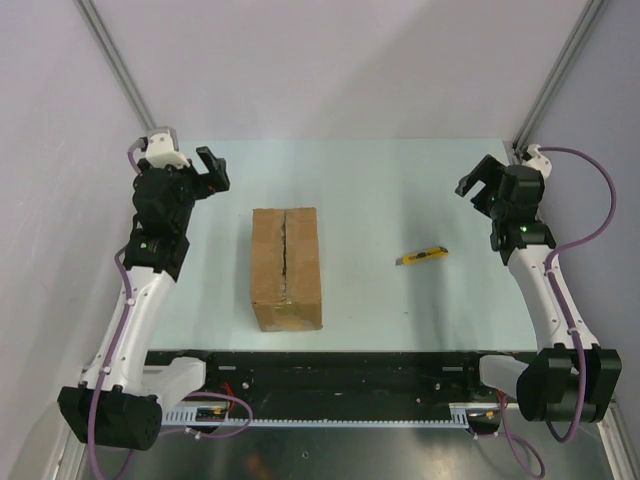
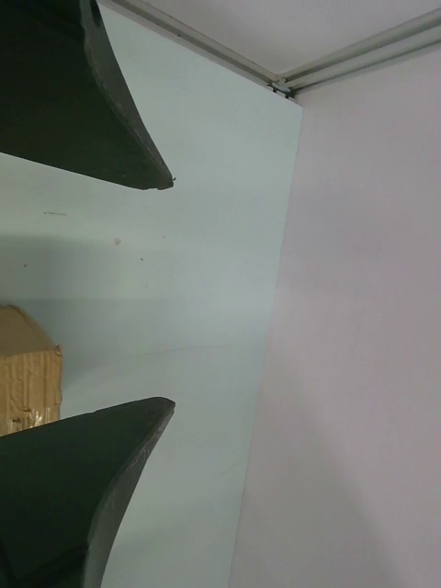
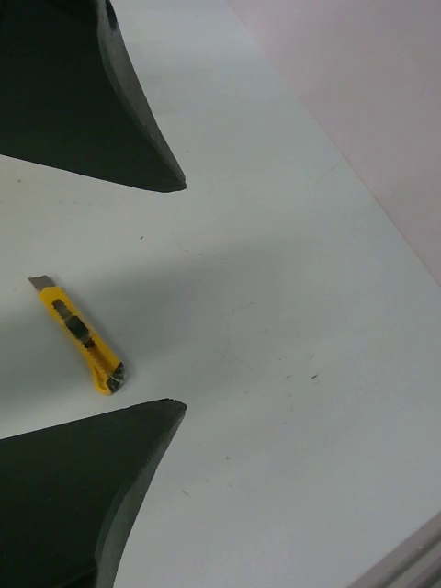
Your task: Unpack the express box
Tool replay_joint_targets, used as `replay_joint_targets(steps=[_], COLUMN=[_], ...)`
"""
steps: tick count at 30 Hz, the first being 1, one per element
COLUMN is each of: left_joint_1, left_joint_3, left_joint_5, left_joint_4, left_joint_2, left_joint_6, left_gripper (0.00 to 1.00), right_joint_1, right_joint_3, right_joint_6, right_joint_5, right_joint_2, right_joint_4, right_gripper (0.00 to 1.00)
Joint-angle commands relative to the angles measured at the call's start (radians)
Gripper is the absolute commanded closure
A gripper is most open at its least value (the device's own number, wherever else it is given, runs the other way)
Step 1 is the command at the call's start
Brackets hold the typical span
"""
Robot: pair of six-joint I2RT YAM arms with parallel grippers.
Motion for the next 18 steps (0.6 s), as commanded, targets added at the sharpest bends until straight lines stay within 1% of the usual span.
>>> replay_joint_targets(steps=[1, 3, 4, 6, 8, 10, 12, 13, 15, 18], left_joint_1=[-0.003, -0.005, -0.005, -0.003, -0.002, -0.002, -0.002, -0.002, -0.002, -0.002], left_joint_3=[-0.007, -0.018, -0.022, -0.044, -0.054, -0.082, -0.106, -0.113, -0.131, -0.165], left_joint_5=[-0.074, -0.142, -0.152, -0.143, -0.071, 0.034, 0.061, 0.054, 0.012, 0.012], left_joint_4=[0.017, 0.017, 0.017, 0.017, 0.017, 0.02, 0.019, 0.014, -0.022, -0.081], left_joint_2=[-0.019, -0.022, -0.023, -0.038, -0.046, -0.052, -0.04, -0.037, -0.038, -0.075], left_joint_6=[-0.049, -0.09, -0.128, -0.139, -0.109, -0.037, -0.021, -0.017, -0.064, -0.118], left_gripper=[0.0, 0.0, 0.0, 0.0, 0.0, 0.0, 0.0, 0.0, 0.0, 0.01], right_joint_1=[-0.004, -0.003, 0.0, 0.005, 0.008, 0.014, 0.089, 0.153, 0.215, 0.321], right_joint_3=[0.023, 0.023, 0.023, 0.023, 0.023, 0.023, 0.023, 0.023, 0.023, 0.023], right_joint_6=[0.065, 0.082, 0.09, 0.115, 0.141, 0.173, 0.162, 0.152, 0.129, 0.11], right_joint_5=[0.0, -0.005, -0.001, -0.007, -0.023, -0.118, -0.149, -0.143, -0.138, -0.149], right_joint_2=[0.017, 0.034, 0.039, 0.048, 0.062, 0.083, 0.096, 0.096, 0.093, 0.073], right_joint_4=[-0.037, -0.049, -0.052, -0.06, -0.068, -0.054, -0.031, -0.023, -0.01, 0.001], right_gripper=[0.0, 0.0, 0.0, 0.0, 0.0, 0.01, 0.03, 0.03, 0.04, 0.04])
